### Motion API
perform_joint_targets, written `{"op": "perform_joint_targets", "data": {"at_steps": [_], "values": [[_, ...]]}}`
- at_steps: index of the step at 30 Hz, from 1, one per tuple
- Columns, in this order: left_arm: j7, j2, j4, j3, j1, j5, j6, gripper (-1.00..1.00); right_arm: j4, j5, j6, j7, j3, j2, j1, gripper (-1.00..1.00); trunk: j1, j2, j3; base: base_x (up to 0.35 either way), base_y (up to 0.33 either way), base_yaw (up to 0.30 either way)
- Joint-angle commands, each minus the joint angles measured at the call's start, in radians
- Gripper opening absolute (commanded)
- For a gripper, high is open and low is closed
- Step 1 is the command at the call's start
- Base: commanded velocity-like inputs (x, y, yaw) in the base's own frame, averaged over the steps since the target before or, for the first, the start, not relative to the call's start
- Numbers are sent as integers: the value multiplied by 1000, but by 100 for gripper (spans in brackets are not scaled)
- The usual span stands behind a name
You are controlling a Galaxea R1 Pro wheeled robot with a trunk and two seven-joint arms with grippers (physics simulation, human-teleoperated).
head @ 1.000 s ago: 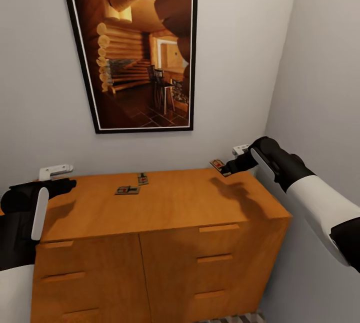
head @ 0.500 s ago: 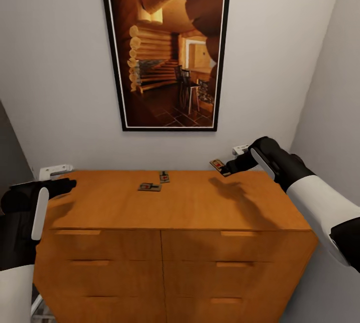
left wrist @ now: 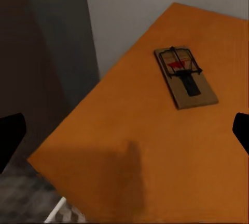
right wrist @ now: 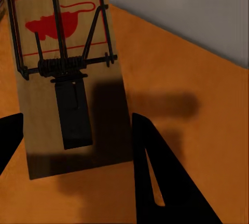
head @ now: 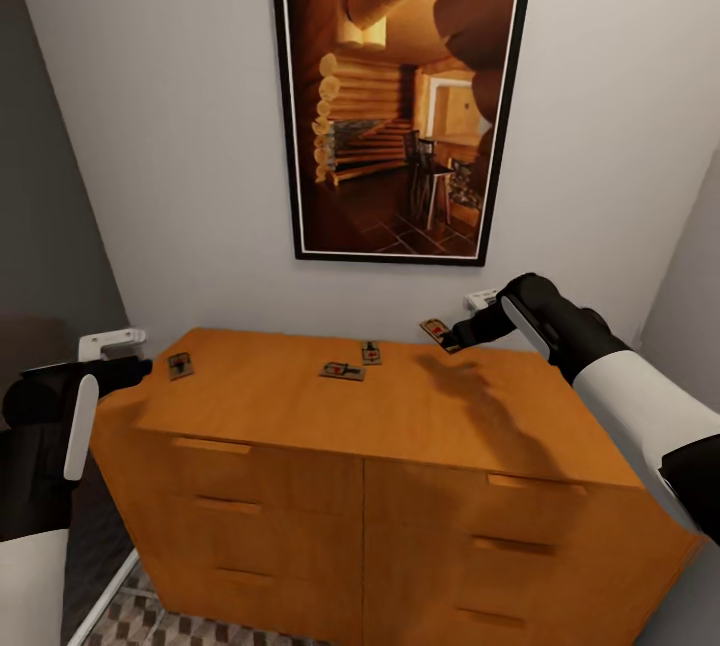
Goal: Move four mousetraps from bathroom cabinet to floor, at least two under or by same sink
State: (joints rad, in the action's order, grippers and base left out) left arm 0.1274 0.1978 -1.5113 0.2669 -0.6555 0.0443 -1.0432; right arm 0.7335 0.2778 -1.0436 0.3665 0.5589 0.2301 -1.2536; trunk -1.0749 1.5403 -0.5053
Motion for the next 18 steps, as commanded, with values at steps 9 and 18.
{"op": "perform_joint_targets", "data": {"at_steps": [9, 18], "values": [[6, -3, 1, -9, -2, 5, -4, 100, 1, 5, -4, -1, 4, 2, -1, -100, 0, 1, -1, 0, 0, 155], [14, -82, 60, -65, -17, 5, -4, 100, 0, 6, -4, 0, 3, 2, -1, -100, 0, 1, -1, 0, 0, 12]]}}
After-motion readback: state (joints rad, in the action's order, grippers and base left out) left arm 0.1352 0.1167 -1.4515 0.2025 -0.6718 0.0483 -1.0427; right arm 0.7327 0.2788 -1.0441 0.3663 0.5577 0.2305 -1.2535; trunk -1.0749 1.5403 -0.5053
